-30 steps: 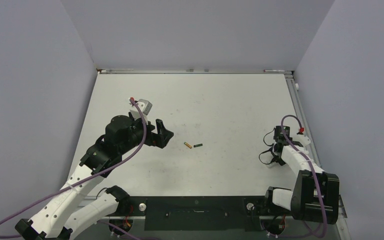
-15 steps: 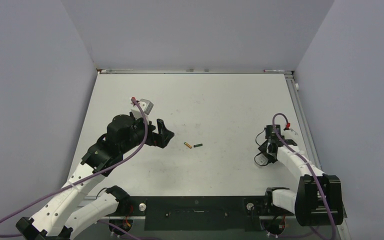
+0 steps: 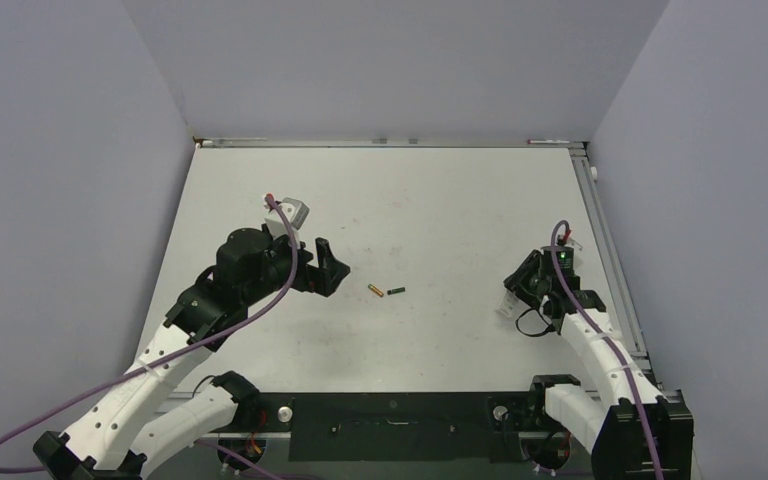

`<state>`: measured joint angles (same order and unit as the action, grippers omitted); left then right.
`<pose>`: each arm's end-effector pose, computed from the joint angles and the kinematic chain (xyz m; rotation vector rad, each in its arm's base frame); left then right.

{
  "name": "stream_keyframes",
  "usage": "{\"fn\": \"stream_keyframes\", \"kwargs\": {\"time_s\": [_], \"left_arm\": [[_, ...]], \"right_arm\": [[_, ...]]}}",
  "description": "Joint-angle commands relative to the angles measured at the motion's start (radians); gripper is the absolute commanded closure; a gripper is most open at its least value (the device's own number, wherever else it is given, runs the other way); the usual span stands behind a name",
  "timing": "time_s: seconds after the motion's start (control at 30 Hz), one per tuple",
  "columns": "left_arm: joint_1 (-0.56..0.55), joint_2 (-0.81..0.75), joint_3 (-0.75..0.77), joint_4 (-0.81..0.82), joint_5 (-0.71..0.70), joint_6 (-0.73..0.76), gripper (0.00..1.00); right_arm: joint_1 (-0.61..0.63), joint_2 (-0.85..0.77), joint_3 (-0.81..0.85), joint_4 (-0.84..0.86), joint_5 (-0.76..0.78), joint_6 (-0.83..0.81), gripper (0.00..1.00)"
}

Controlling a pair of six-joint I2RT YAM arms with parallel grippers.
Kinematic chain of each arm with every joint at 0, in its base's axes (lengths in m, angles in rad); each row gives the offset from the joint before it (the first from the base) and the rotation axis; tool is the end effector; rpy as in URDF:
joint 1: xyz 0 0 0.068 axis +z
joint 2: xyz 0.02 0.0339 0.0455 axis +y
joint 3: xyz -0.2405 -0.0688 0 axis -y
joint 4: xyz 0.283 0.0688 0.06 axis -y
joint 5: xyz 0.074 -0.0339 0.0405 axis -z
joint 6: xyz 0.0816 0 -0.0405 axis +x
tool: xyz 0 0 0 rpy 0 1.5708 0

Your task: Load the batteries into the remote control

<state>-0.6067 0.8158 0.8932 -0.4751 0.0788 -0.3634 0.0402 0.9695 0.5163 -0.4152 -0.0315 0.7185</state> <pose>0.2230 -0.1626 0.3102 0.3000 2.0143 -0.7018 0.2648 0.0132 0.1231 0.8099 2.3386 0.3720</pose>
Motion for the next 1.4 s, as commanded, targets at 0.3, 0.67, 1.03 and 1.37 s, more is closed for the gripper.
{"fn": "stream_keyframes", "kwargs": {"time_s": [0.3, 0.67, 1.03, 1.37], "left_arm": [[0.007, 0.015, 0.026, 0.05, 0.051, -0.037, 0.04], [0.007, 0.045, -0.006, 0.082, 0.18, -0.22, 0.04], [0.008, 0.127, -0.005, -0.006, 0.353, -0.319, 0.04], [0.012, 0.132, -0.099, 0.004, 0.472, -0.371, 0.04]], "right_arm": [[0.028, -0.067, 0.038, 0.122, -0.407, -0.21, 0.91], [0.237, -0.086, 0.117, 0.076, -0.443, -0.339, 0.91], [0.624, 0.003, 0.212, 0.089, -0.228, -0.418, 0.91], [0.949, 0.056, 0.261, 0.116, -0.008, -0.621, 0.91]]}}
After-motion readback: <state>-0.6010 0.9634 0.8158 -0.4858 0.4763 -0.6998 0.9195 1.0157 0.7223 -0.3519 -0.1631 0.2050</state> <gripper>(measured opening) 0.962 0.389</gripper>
